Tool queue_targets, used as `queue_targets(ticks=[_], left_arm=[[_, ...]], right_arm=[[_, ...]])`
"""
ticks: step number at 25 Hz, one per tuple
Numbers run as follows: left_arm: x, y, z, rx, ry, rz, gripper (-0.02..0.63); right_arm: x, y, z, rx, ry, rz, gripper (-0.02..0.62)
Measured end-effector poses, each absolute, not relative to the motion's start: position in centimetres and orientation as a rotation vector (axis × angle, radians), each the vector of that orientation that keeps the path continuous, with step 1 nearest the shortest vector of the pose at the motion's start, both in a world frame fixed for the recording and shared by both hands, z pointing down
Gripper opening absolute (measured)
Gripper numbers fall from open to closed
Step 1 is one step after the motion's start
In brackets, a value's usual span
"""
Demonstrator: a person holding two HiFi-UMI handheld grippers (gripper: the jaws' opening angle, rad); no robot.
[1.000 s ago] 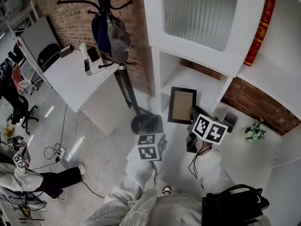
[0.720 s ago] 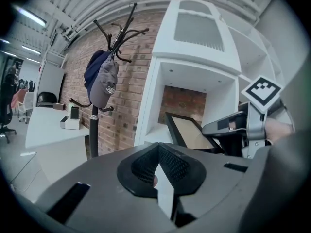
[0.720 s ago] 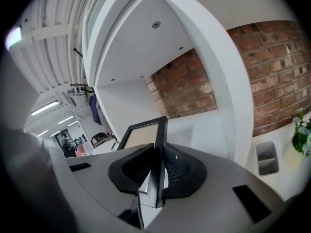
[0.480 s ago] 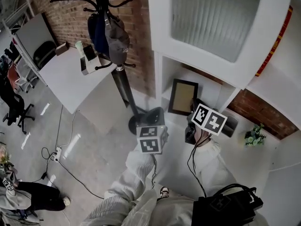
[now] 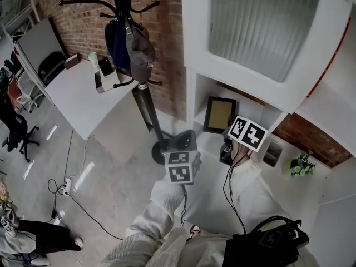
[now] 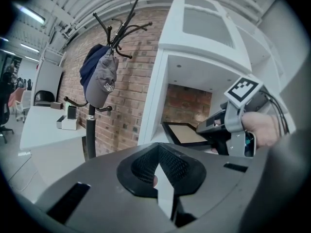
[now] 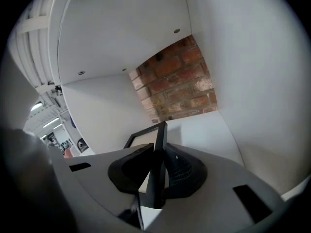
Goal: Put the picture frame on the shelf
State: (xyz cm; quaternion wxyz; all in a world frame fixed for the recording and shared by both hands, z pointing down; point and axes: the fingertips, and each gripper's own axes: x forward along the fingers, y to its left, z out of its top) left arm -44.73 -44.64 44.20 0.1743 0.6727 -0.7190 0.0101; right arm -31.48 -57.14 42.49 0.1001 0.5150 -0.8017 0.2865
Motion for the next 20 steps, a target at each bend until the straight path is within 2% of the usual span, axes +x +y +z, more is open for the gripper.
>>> queue_targets(ticks=[5, 9, 20], left_arm=[[-45.0, -44.6, 44.4, 1.893, -2.031, 0.005, 0.009], [-44.8, -44.4, 44.5, 1.896, -2.021, -0.003, 0.009], [-43.7, -43.6, 44.3, 1.906, -2.012, -0.025, 0.009]], right_arm=[[-31.1, -57.6, 42.7, 1.599, -2.306, 0.865, 0.075], [-30.3, -57.9, 41.7, 1.679, -2.314, 0.741, 0.075], [-29.6, -56.2, 41.2, 1.629, -2.336, 0.64, 0.075]])
